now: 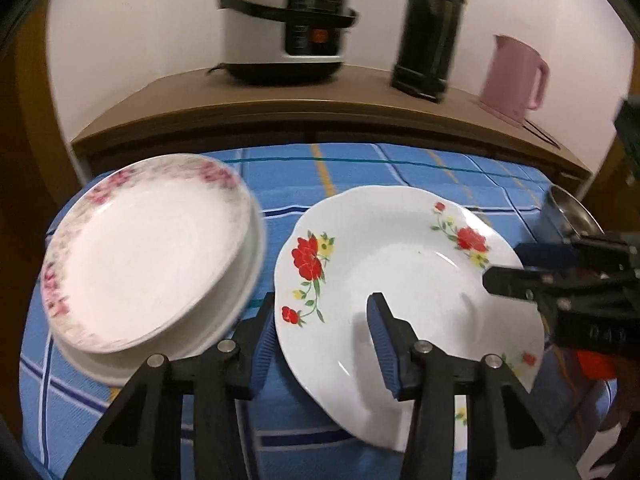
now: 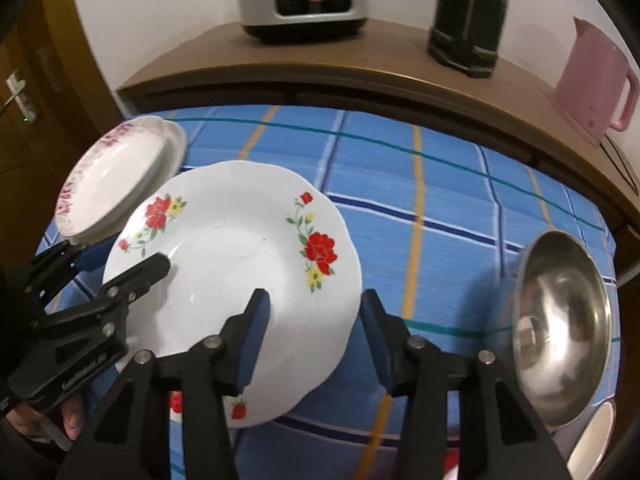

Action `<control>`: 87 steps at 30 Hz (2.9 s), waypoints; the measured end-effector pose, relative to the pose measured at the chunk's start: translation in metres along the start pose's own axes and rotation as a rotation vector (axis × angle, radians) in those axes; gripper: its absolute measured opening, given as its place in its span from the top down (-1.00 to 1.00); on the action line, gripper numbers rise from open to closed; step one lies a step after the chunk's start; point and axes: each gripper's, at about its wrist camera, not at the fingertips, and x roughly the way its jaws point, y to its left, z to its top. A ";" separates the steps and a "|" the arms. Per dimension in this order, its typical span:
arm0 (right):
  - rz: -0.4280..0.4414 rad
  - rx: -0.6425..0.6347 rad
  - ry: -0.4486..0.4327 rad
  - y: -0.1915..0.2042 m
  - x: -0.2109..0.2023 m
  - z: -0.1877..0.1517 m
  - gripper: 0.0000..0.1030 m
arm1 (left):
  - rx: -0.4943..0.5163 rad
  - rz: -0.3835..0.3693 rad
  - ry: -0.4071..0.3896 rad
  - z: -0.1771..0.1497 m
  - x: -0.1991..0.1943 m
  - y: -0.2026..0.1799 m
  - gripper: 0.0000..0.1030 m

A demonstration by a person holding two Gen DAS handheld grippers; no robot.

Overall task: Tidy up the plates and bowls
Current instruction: 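Move both grippers to the rim of the red-flower white plate, then close both grippers on the red-flower plate rim and lift it, then carry the red-flower plate over the plate stack and lower it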

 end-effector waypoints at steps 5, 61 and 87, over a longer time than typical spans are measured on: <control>0.013 0.009 -0.060 0.013 -0.002 -0.007 0.19 | -0.036 0.013 -0.009 -0.005 -0.007 0.016 0.13; 0.122 0.001 -0.356 0.032 -0.028 -0.006 0.43 | -0.147 0.081 -0.294 -0.004 -0.048 0.051 0.13; 0.152 -0.072 -0.459 0.074 -0.049 0.044 0.43 | -0.195 0.157 -0.373 0.017 -0.068 0.092 0.13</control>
